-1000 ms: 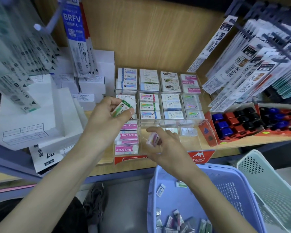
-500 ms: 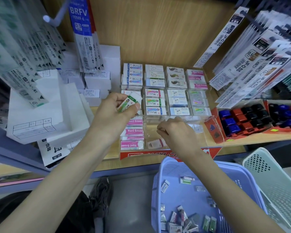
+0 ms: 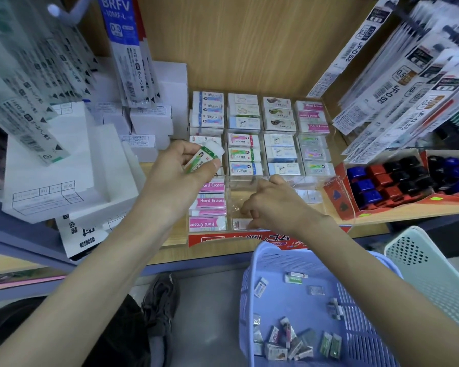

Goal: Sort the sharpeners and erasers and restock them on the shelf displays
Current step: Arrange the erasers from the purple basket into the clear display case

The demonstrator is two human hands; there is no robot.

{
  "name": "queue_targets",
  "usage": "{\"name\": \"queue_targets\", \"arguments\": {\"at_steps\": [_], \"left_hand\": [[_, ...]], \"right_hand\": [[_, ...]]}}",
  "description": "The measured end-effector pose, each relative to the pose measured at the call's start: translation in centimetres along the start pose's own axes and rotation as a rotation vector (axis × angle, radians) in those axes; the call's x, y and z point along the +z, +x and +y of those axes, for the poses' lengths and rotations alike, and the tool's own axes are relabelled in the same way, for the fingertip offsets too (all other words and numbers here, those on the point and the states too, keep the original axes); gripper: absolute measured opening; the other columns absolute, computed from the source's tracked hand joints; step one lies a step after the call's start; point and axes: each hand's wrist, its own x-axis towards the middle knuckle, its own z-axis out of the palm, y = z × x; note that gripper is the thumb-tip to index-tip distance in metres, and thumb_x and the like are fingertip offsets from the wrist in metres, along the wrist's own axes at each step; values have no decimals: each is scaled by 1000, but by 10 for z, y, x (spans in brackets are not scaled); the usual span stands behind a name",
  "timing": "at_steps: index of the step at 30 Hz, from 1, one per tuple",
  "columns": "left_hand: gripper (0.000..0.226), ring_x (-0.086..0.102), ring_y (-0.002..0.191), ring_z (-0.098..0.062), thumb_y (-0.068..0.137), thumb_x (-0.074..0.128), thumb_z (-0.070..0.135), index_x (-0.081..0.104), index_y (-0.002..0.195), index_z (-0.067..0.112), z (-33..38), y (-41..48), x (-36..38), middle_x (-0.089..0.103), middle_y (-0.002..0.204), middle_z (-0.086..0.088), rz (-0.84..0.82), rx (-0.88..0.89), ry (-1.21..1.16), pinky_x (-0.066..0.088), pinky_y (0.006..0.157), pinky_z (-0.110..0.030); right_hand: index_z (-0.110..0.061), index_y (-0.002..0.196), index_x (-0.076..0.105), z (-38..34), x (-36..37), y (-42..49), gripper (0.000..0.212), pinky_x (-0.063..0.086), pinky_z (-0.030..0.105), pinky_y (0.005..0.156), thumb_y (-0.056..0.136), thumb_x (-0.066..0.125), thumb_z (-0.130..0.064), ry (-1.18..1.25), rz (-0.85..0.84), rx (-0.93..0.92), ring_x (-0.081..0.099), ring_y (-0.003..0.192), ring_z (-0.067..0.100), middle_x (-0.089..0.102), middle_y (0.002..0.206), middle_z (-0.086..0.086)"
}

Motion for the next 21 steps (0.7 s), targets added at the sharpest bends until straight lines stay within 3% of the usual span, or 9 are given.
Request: {"name": "queue_targets", "arguments": {"at_steps": [6,10,15,19,21], "left_hand": [[18,64,86,-8,86,66,25,52,95,30,-1,0,2,64,105,5,-16,-11,-11,47,63,-17],[20,64,86,-7,85,67,23,51,89,34,-1,0,2,64,104,5,-24,-6,-15,45,63,-15],[22,62,95,-10,84,69,21,51,87,33,-1,-1,2,64,105,4,-33,0,-11,48,76,-22],[21,62,98,-13,84,69,22,51,86,33,-1,-1,2,64,106,4,-29,0,-3,50,85,-29],[22,62,98,-12,83,69,21,51,85,33,-1,-1,3,64,107,4,-29,4,6,50,85,-28]], "right_hand": [[-24,101,69,-1,2,3,23,19,29,92,83,66,-37,139,-16,83,40,116,17,62,105,-1],[-19,98,64,-3,10,2,17,23,28,87,84,64,-28,229,109,140,46,110,17,63,103,-2],[-17,94,58,-6,14,4,12,22,29,79,85,62,-23,196,183,165,49,106,19,62,101,-1],[-12,103,58,-9,13,4,20,37,33,78,83,61,-14,175,245,195,53,107,26,61,108,5],[-13,95,57,-10,13,4,13,38,31,70,83,62,-15,197,241,203,52,106,24,58,105,3]]}}
